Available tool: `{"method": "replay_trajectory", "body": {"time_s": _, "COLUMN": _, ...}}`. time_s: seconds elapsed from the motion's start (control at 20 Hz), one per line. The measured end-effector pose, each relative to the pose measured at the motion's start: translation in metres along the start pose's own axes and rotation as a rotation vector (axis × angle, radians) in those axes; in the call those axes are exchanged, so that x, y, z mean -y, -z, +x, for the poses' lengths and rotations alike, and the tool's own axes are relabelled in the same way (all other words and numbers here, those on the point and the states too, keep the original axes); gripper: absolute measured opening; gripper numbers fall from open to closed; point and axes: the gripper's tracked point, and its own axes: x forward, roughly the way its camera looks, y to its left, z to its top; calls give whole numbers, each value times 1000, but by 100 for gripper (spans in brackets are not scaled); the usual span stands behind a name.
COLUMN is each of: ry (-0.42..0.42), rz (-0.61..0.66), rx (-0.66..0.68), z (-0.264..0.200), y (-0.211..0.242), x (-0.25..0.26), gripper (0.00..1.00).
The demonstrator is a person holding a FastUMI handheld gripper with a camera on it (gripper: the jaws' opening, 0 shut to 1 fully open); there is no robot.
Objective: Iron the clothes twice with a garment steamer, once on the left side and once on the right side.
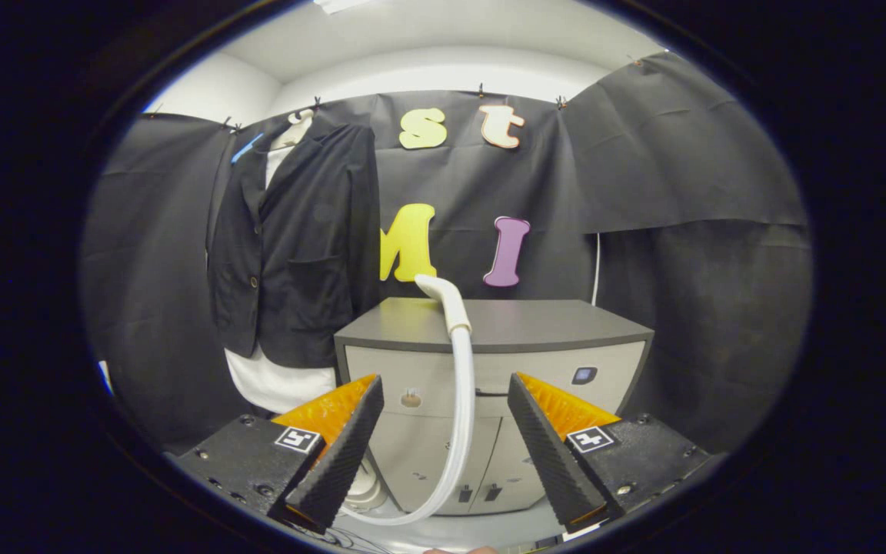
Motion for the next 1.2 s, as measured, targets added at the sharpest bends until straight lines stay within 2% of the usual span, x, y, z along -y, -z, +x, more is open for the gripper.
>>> {"method": "replay_trajectory", "body": {"time_s": 0.3, "ry": 32, "rz": 35, "rx": -58, "z": 28, "y": -29, "x": -9, "gripper": 100}}
{"method": "replay_trajectory", "body": {"time_s": 0.55, "ry": 18, "rz": 34, "rx": -129, "z": 62, "y": -57, "x": -2, "gripper": 100}}
{"method": "replay_trajectory", "body": {"time_s": 0.7, "ry": -5, "rz": 48, "rx": -250, "z": 95, "y": -60, "x": 8, "gripper": 100}}
{"method": "replay_trajectory", "body": {"time_s": 0.9, "ry": -80, "rz": 71, "rx": -369, "z": 139, "y": -65, "x": 14, "gripper": 100}}
{"method": "replay_trajectory", "body": {"time_s": 1.2, "ry": -113, "rz": 28, "rx": -567, "z": 209, "y": -60, "x": 26, "gripper": 98}}
